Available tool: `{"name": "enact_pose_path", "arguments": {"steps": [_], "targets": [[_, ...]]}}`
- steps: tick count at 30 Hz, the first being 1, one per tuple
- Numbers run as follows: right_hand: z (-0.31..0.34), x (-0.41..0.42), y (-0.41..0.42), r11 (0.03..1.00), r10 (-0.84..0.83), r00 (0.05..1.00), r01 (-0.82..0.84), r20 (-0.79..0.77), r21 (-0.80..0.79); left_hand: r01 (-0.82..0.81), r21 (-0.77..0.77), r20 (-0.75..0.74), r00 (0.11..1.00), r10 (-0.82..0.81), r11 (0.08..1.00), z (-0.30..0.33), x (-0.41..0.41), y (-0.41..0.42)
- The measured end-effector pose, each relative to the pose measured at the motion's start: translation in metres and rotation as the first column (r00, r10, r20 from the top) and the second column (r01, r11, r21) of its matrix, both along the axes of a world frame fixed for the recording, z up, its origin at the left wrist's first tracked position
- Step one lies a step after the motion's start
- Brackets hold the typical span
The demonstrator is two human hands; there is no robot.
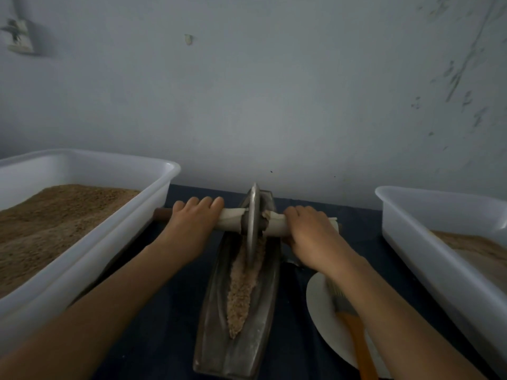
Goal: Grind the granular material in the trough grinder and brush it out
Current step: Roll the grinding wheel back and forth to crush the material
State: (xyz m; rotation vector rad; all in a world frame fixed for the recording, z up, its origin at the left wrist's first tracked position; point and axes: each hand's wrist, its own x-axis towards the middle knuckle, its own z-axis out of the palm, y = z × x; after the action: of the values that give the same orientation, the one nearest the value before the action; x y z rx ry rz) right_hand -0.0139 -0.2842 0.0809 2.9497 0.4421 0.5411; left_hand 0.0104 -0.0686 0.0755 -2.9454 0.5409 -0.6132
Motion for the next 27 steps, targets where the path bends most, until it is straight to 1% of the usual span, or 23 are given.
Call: {"name": "enact_pose_path", "arguments": {"steps": [2, 3, 6, 8, 10, 12, 14, 18, 21, 24, 27], "targets": [[0.003, -0.002, 0.001, 1.0, 0.007, 0.999, -0.008, -0.04, -0.014, 0.019, 0.007, -0.034, 0.999, -0.019, 1.0, 0.002, -0.001, 0.002], [0.006, -0.005, 0.002, 1.0, 0.006, 0.997, -0.008, -0.082, -0.021, 0.03, 0.016, -0.074, 0.997, -0.029, 0.999, 0.005, -0.002, 0.004], [0.021, -0.018, 0.006, 1.0, -0.01, 0.961, 0.008, -0.277, -0.009, 0.064, 0.046, -0.275, 0.96, -0.049, 0.997, 0.021, -0.011, 0.006], [0.033, -0.03, 0.011, 1.0, -0.021, 0.909, 0.02, -0.416, -0.006, 0.094, 0.078, -0.418, 0.907, -0.053, 0.992, 0.033, -0.021, 0.009], [0.043, -0.042, 0.014, 0.998, -0.017, 0.855, -0.013, -0.519, -0.054, 0.136, 0.093, -0.537, 0.841, -0.065, 0.986, 0.043, -0.031, 0.012], [0.052, -0.053, 0.016, 0.995, 0.003, 0.815, -0.061, -0.579, -0.08, 0.186, 0.083, -0.618, 0.78, -0.096, 0.979, 0.05, -0.04, 0.018], [0.057, -0.062, 0.016, 0.993, 0.012, 0.79, -0.083, -0.613, -0.087, 0.215, 0.069, -0.662, 0.74, -0.117, 0.974, 0.055, -0.045, 0.022], [0.057, -0.061, 0.016, 0.995, 0.014, 0.781, -0.072, -0.625, -0.067, 0.216, 0.054, -0.682, 0.721, -0.122, 0.975, 0.053, -0.042, 0.022], [0.049, -0.05, 0.017, 0.998, 0.01, 0.818, -0.044, -0.576, -0.045, 0.17, 0.044, -0.665, 0.74, -0.098, 0.984, 0.049, -0.035, 0.019], [0.04, -0.036, 0.014, 1.0, -0.011, 0.866, 0.0, -0.5, -0.022, 0.151, 0.032, -0.597, 0.796, -0.102, 0.988, 0.041, -0.024, 0.017], [0.029, -0.023, 0.008, 0.999, -0.016, 0.905, 0.034, -0.426, 0.034, 0.121, 0.035, -0.426, 0.9, -0.095, 0.992, 0.028, -0.012, 0.014]]}}
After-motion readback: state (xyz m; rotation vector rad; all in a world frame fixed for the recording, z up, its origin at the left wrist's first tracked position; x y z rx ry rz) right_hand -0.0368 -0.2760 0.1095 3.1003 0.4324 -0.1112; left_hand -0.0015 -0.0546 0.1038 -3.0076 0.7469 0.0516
